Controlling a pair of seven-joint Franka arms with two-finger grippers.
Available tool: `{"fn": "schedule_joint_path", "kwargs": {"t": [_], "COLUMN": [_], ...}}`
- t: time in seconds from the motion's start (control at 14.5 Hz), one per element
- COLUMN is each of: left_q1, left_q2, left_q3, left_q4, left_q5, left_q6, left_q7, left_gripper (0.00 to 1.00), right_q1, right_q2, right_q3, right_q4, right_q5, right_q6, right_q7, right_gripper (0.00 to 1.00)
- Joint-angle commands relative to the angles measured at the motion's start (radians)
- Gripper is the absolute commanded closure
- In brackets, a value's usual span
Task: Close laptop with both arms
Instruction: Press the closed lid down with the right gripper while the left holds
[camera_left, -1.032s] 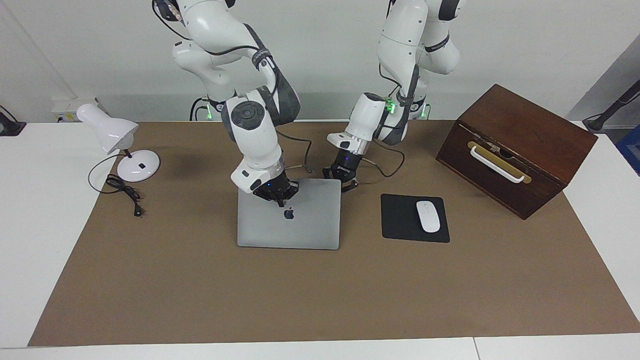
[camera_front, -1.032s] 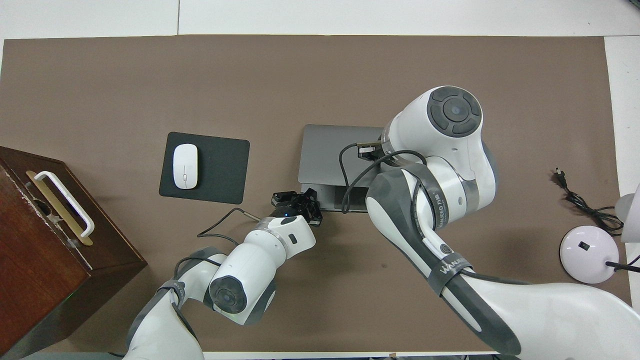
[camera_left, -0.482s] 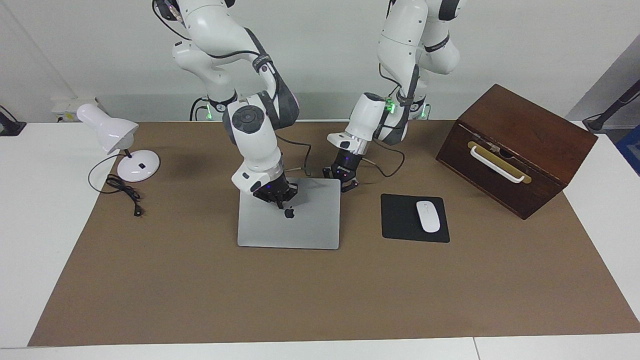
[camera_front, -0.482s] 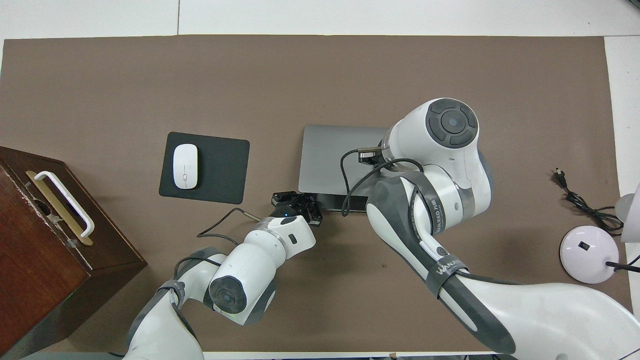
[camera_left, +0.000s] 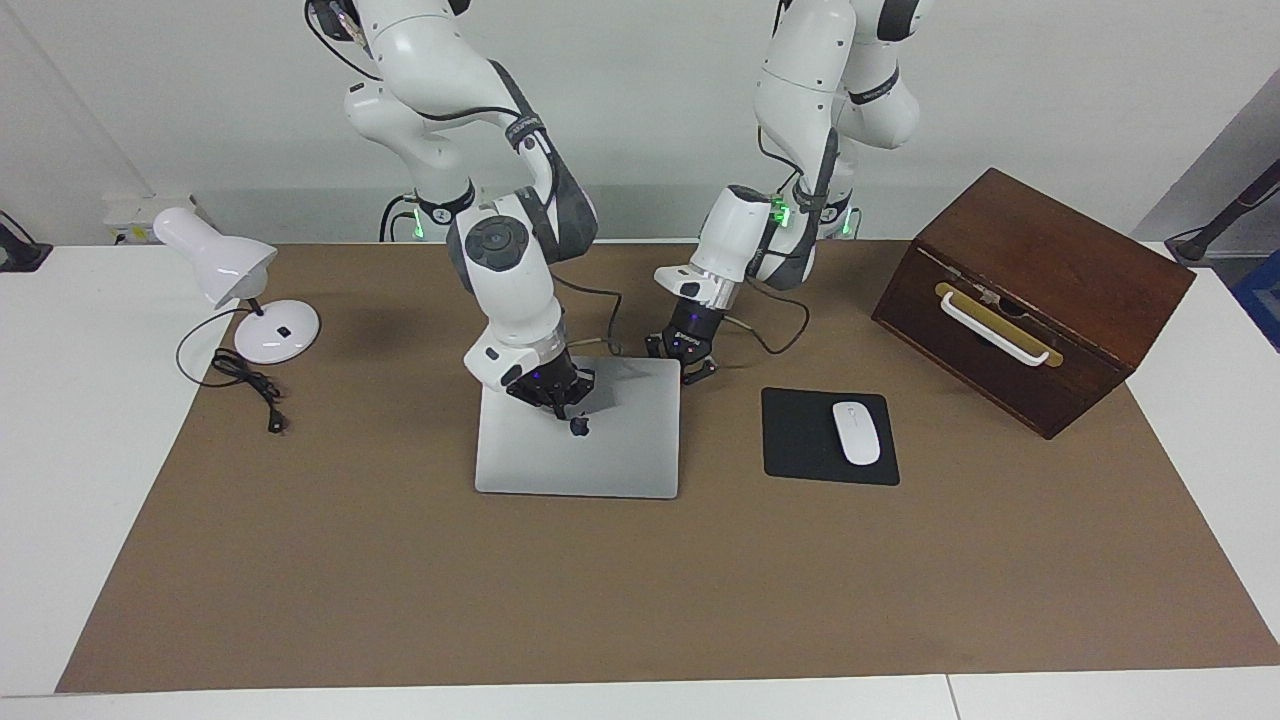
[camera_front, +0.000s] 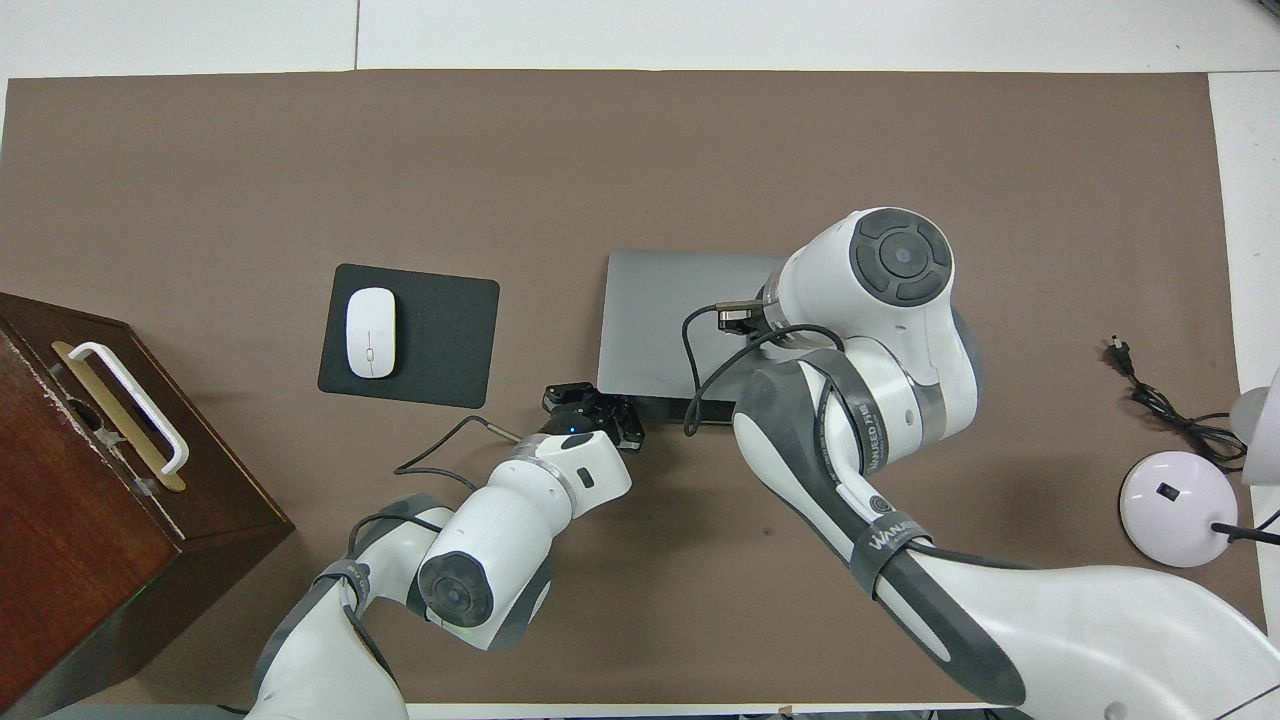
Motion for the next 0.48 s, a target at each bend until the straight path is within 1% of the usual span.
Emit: {"fn": "schedule_joint_path", "kwargs": {"t": [0.0,0.41], "left_q1": [-0.004,-0.003], "left_q2": [0.006,0.006], "left_q3": [0.015,0.015], "left_q4": [-0.046,-0.046], "left_q5": [-0.02,-0.02], "left_q6": [-0.005,-0.005], "left_q7": [0.023,0.023], "left_gripper": [1.0,1.0], "right_q1": [-0.01,-0.013], "right_q2": [-0.022,-0.019], "right_q3": [0.005,0.005], "right_q4": [-0.048,-0.056], "right_q5": [0.027,0.027], "right_q6": [0.039,0.049], "right_q7": [-0.04,-0.044], "right_gripper": [1.0,1.0]}}
